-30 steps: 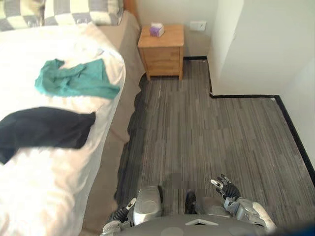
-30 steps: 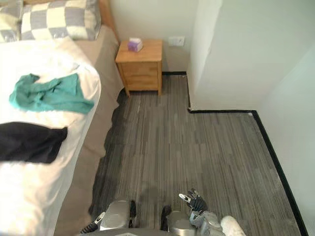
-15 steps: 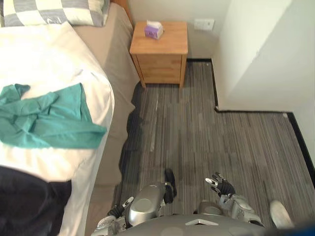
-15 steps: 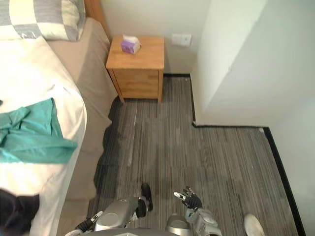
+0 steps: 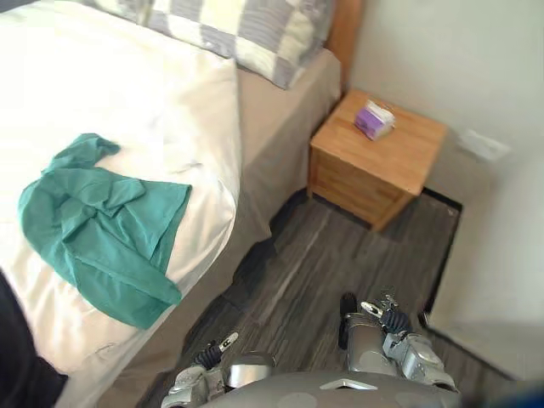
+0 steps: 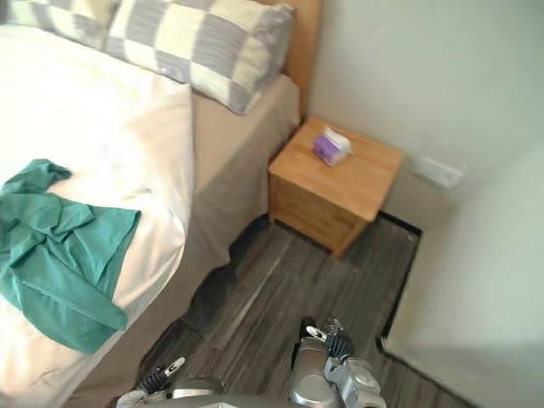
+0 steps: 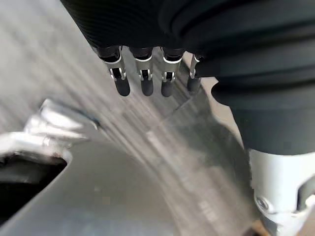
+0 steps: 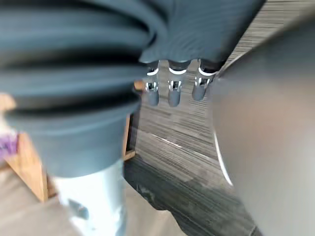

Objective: Tidy the bed and pick cloth on bed and put in laundry

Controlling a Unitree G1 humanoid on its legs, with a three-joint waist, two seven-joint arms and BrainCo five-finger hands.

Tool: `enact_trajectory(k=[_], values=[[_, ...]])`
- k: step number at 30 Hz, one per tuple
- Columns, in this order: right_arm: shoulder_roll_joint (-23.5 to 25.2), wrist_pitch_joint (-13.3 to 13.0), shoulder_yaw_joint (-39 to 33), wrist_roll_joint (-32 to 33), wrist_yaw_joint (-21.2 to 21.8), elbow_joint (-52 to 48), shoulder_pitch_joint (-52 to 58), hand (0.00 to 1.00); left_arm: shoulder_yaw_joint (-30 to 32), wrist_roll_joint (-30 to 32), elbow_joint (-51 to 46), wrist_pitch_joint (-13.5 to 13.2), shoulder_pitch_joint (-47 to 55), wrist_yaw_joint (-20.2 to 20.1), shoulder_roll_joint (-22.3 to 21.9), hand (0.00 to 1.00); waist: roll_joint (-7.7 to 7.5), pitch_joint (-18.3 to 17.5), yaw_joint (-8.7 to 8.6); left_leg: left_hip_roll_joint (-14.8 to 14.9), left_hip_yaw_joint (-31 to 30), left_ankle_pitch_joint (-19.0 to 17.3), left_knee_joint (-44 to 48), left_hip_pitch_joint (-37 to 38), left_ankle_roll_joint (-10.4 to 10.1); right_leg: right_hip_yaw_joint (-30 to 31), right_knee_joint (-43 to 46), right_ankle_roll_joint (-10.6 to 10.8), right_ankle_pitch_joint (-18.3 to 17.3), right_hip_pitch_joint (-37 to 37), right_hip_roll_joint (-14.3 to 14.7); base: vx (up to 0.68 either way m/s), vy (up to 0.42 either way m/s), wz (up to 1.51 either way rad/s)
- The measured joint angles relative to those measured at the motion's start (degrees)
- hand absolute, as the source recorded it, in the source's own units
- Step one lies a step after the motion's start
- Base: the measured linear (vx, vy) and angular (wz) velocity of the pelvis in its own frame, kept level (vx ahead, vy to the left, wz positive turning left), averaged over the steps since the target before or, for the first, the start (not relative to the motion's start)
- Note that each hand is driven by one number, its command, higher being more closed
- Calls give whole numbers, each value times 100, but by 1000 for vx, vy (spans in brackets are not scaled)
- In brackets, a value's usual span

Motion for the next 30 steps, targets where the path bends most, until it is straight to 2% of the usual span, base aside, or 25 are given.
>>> enact_trajectory(k=[1, 2, 3, 4, 5, 6, 7, 8, 10, 11, 12, 14, 15, 16, 17, 19, 22, 23, 24, 26, 27, 30], values=[[-25, 441, -137, -200, -20, 185, 166, 0, -36, -388, 70, -21, 11, 575, 66, 0, -133, 68, -114, 795, 2646, 314, 809, -893, -95, -1301, -947, -217, -300, 1773, -219, 1025, -927, 252], [-78, 499, -181, -244, 11, 178, 173, 0, -42, -383, 69, -26, 19, 652, -7, 0, -5, 14, -124, 768, 3035, 531, 208, -1046, -22, -1475, -1018, -196, -312, 1916, -231, 863, -732, 228], [-87, 510, -181, -244, 24, 174, 168, 0, -43, -383, 76, -23, 27, 653, -35, 0, 51, 3, -124, 769, 3069, 706, 29, -1116, -26, -1497, -1028, -155, -338, 1931, -207, 230, -97, 36], [-90, 539, -180, -249, 46, 146, 158, 0, -28, -379, 80, -22, 86, 656, -81, 0, 147, -45, -107, 798, 3209, 1449, -361, -1290, 45, -1554, -1032, -10, -459, 1980, -145, 220, -8, 38], [-58, 565, -254, -239, 26, 162, 83, 0, -20, -365, 71, -8, 117, 650, -66, 0, 111, -95, -128, 654, 3349, 1412, -555, -1302, 146, -1765, -975, 83, -574, 2014, -207, 214, 7, 68], [-53, 604, -295, -243, 27, 179, 93, 0, -33, -320, 17, -22, 122, 647, -9, 0, 44, -112, -147, 510, 3395, 1530, -769, -1274, 205, -1977, -984, 116, -594, 2072, -307, 181, -2, 135], [30, 722, -397, -224, 75, 231, 167, 0, -11, -238, -48, -49, 126, 652, 66, 0, -193, -137, -219, 232, 3394, 1771, -1174, -1264, 341, -2417, -1125, 169, -584, 2229, -467, 160, 22, 199], [63, 818, -534, -231, 199, 237, 234, 0, -10, -158, -57, -94, 66, 682, 126, 0, -282, -221, -275, -33, 3292, 1981, -1592, -1252, 447, -2910, -1286, 261, -539, 2382, -585, 154, 50, 241], [-34, 931, -657, -232, 257, 391, 277, 0, -22, -159, -105, -96, 53, 635, 45, 0, -204, -295, -87, -205, 3215, 1905, -2162, -1233, 547, -3309, -1271, 296, -535, 2472, -577, 117, 102, 170], [-3, 931, -676, -216, 251, 401, 211, 0, -46, -121, -95, -13, 79, 602, 72, 0, -246, -276, -64, -342, 3086, 2020, -2479, -1150, 668, -3367, -1092, 309, -527, 2498, -650, 120, 128, 104], [28, 932, -688, -141, 219, 409, 152, 0, -54, -117, -91, 39, 98, 577, 120, 0, -289, -259, -64, -423, 2973, 2084, -2700, -1036, 695, -3370, -897, 316, -523, 2538, -710, 112, 133, 110], [211, 910, -686, 157, 119, 404, 73, 0, -233, -81, -83, 195, 157, 474, 250, 0, -390, -246, -1, -556, 2763, 2130, -2973, -791, 716, -3240, -347, 319, -520, 2530, -866, 73, 86, 68], [279, 903, -685, 371, 78, 397, 75, 0, -337, 120, -77, 277, 163, 375, 312, 0, -424, -248, 8, -653, 2490, 2117, -3095, -658, 734, -2894, 315, 307, -481, 2409, -1054, 73, 68, 87], [306, 816, -708, 543, 36, 329, 96, 0, -507, 276, -66, 355, 138, 309, 388, 0, -436, -254, -63, -723, 2135, 2048, -3124, -630, 806, -2166, 1253, 37, -301, 1993, -1195, 80, 60, 134], [311, 784, -770, 726, 18, 230, 102, 0, -650, 372, -4, 432, 57, 239, 462, 0, -394, -229, -202, -734, 1815, 1989, -3111, -653, 877, -1464, 1679, 152, -639, 1678, -1048, 101, 13, 144], [303, 751, -926, 964, -50, 166, 217, 0, -733, 588, 117, 610, -85, 150, 509, 0, -391, -228, -331, -713, 1373, 1970, -3096, -637, 905, -352, 1837, 275, -1099, 1304, -674, 127, -6, 148], [367, 447, -1039, 1025, -63, 178, 391, 0, -708, 695, 161, 721, -89, 142, 470, 0, -364, -236, -315, -661, 1253, 1894, -3134, -497, 848, 573, 1361, 333, -1127, 853, -548, 110, -18, 69], [409, 346, -1037, 1001, -37, 189, 385, 0, -707, 728, 209, 725, -73, 137, 455, 0, -338, -262, -321, -588, 1270, 1854, -3130, -463, 783, 823, 848, 487, -1032, 793, -395, 111, -78, 21], [444, 320, -1033, 1001, -15, 212, 383, 0, -706, 740, 214, 725, -56, 137, 453, 0, -339, -299, -323, -541, 1278, 1840, -3128, -461, 735, 883, 518, 577, -942, 783, -317, 119, -134, 5], [514, 305, -986, 1002, 13, 278, 405, 0, -709, 759, 214, 724, -43, 105, 520, 0, -495, -429, -303, -489, 1421, 1830, -3132, -442, 504, 793, -541, 528, 109, 804, -128, 122, -178, -23], [528, 314, -922, 1003, 7, 352, 397, 0, -713, 780, 237, 724, -56, 92, 550, 0, -548, -456, -283, -482, 1530, 1828, -3160, -400, 455, 589, -778, 487, 175, 854, -127, 154, -237, -67], [427, 378, -849, 1198, -176, 360, 389, 0, -774, 793, 330, 722, -189, 105, 504, 0, -426, -507, -305, -310, 1940, 1821, -3245, -350, 264, 658, -1598, 476, 168, 1065, 100, 137, -205, -69]])
